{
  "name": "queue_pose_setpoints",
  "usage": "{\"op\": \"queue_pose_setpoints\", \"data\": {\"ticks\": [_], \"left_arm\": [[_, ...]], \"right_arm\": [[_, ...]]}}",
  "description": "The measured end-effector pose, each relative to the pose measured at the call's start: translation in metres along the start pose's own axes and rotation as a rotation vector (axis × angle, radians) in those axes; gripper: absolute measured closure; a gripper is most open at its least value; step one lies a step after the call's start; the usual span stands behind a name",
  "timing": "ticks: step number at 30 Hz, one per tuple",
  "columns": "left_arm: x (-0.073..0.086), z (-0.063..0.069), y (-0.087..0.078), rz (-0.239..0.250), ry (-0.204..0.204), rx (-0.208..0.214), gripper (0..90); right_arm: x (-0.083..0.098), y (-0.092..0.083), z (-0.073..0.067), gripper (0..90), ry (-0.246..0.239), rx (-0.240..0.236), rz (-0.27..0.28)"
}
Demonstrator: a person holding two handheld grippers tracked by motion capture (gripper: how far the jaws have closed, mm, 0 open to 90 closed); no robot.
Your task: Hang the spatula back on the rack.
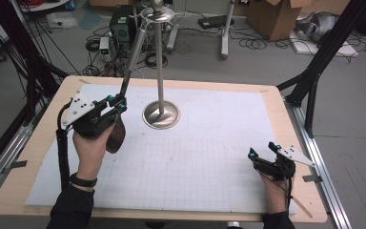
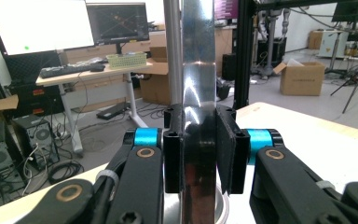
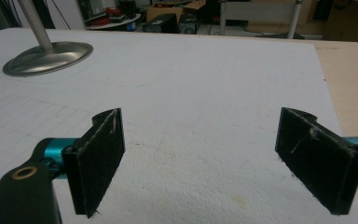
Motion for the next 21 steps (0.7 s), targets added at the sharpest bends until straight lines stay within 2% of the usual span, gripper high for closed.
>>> {"op": "queue_pose_setpoints", "data": {"ticks": [21], "left_arm": [[0.010,-0.006,0.023,-0.003,-0.028,-0.026,74.4]], "right_arm": [[0.000,0.000,0.000,14.9,-0.004,-0.002,-0.005]]}}
Point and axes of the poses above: each handheld gripper's, and its own axes: y roughly forward along the jaws, x roughly out of its underside, z roughly to its right, the point moved 5 cm from there along y, roughly forward along the jaws, and after that the axes turned 11 degrees about -y, right-handed, at the moved point
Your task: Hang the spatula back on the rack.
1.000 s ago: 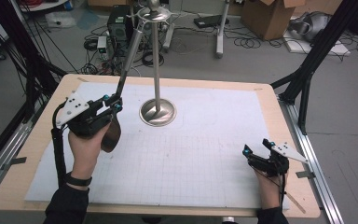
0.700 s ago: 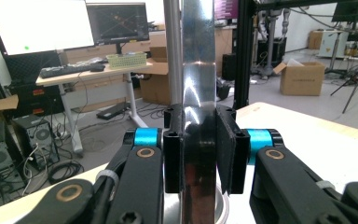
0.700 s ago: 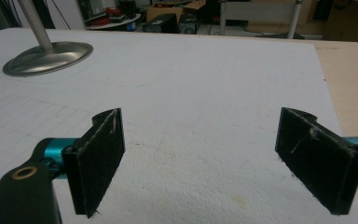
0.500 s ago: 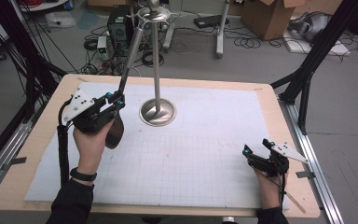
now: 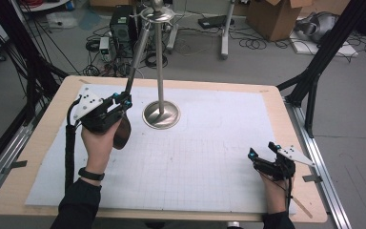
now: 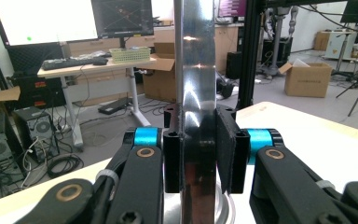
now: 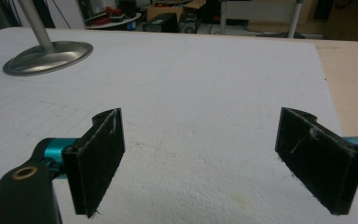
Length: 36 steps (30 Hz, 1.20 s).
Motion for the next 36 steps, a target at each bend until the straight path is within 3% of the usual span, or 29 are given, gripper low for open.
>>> {"op": "queue_pose_setpoints", "data": {"ticks": [15,26,33,36], "left_arm": [[0.009,0.001,0.010,-0.014,-0.017,0.001,74.2],[0.016,-0.001,0.016,-0.046,0.003,-0.008,74.1],[0.017,-0.001,0.018,-0.041,-0.005,-0.003,73.6],[0.012,-0.002,0.015,-0.008,-0.027,0.002,68.0]], "right_arm": [[0.000,0.000,0.000,15.0,0.003,-0.002,-0.007],[0.000,0.000,0.000,15.0,0.007,-0.005,-0.009],[0.000,0.000,0.000,15.0,0.005,-0.005,-0.008],[0.000,0.000,0.000,15.0,0.004,-0.005,-0.009]]}}
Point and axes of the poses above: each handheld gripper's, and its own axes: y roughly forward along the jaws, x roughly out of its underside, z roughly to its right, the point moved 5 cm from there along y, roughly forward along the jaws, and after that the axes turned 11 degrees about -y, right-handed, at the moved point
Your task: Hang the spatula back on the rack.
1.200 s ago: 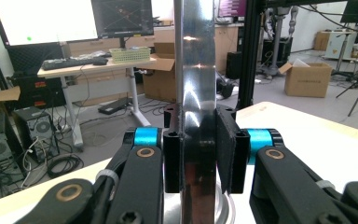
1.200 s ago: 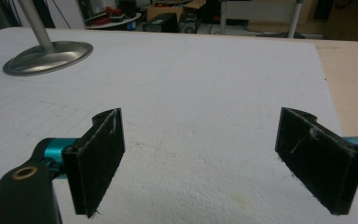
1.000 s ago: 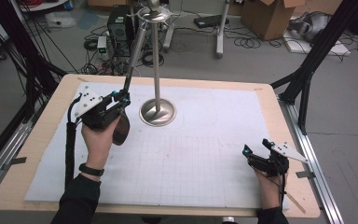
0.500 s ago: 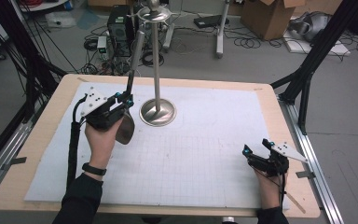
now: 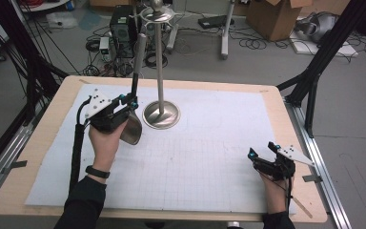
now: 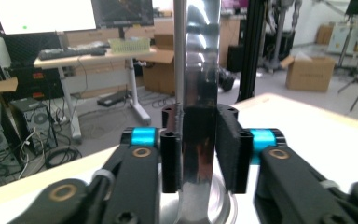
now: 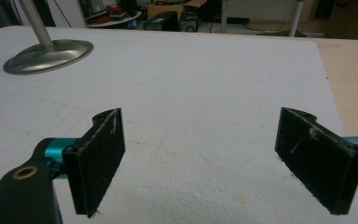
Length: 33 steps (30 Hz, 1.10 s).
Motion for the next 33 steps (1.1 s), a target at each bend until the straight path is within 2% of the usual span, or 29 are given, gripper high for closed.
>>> {"op": "queue_pose_setpoints", "data": {"ticks": [1,4,7,12,16,21,28,33], "left_arm": [[-0.001,0.000,-0.001,0.005,-0.016,0.008,67.5],[-0.001,-0.002,-0.004,-0.012,-0.016,0.024,61.2],[0.000,-0.001,-0.009,-0.018,0.005,0.044,53.0],[0.003,-0.001,-0.018,-0.041,0.040,0.056,41.9],[0.008,-0.004,-0.028,-0.062,0.057,0.046,31.5],[0.018,-0.015,-0.046,-0.083,0.023,0.066,23.1],[0.042,-0.031,-0.069,-0.154,0.044,0.047,18.4],[0.057,-0.040,-0.083,-0.181,0.046,0.041,17.9]], "right_arm": [[0.000,0.000,0.000,15.0,0.001,-0.001,0.001],[0.000,0.000,0.000,15.1,-0.001,0.000,0.003],[0.000,0.000,0.000,15.1,-0.001,-0.001,0.003],[0.000,0.000,0.000,15.1,-0.001,-0.001,0.002],[0.000,0.000,0.000,15.0,-0.003,-0.002,0.002],[0.000,0.000,0.000,15.0,-0.002,-0.002,0.003],[0.000,0.000,0.000,15.0,-0.002,-0.001,0.002],[0.000,0.000,0.000,15.0,0.002,0.000,0.001]]}}
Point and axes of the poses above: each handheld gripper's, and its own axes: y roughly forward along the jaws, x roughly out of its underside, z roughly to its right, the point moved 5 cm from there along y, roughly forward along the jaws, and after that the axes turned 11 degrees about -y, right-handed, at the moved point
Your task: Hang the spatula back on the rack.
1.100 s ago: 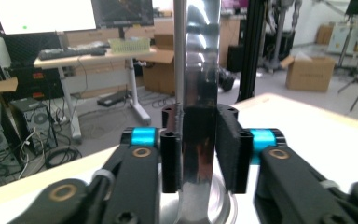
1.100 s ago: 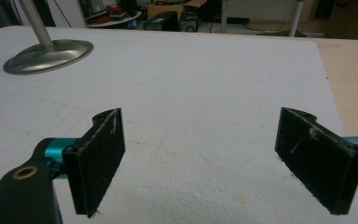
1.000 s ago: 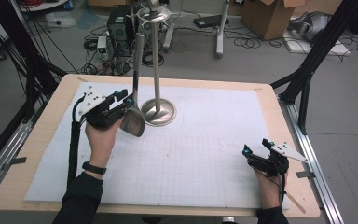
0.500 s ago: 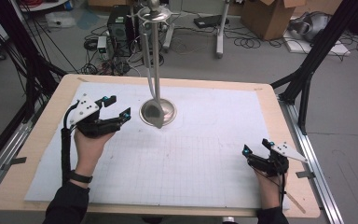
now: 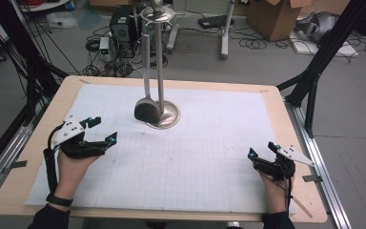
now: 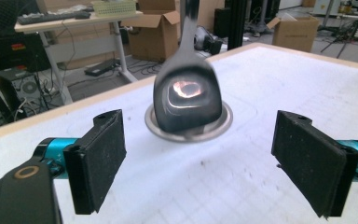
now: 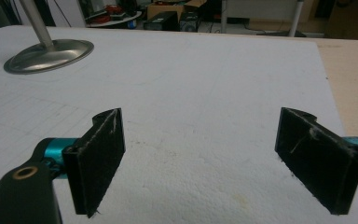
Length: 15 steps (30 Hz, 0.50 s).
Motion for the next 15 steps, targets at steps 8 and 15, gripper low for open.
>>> {"op": "queue_pose_setpoints", "data": {"ticks": [8,15], "left_arm": [[0.022,-0.015,-0.014,-0.038,0.002,-0.020,17.1],[0.038,-0.027,-0.024,-0.048,-0.017,-0.024,17.1]], "right_arm": [[0.000,0.000,0.000,15.0,0.003,0.001,-0.002],[0.000,0.000,0.000,15.0,-0.001,0.000,0.000]]}}
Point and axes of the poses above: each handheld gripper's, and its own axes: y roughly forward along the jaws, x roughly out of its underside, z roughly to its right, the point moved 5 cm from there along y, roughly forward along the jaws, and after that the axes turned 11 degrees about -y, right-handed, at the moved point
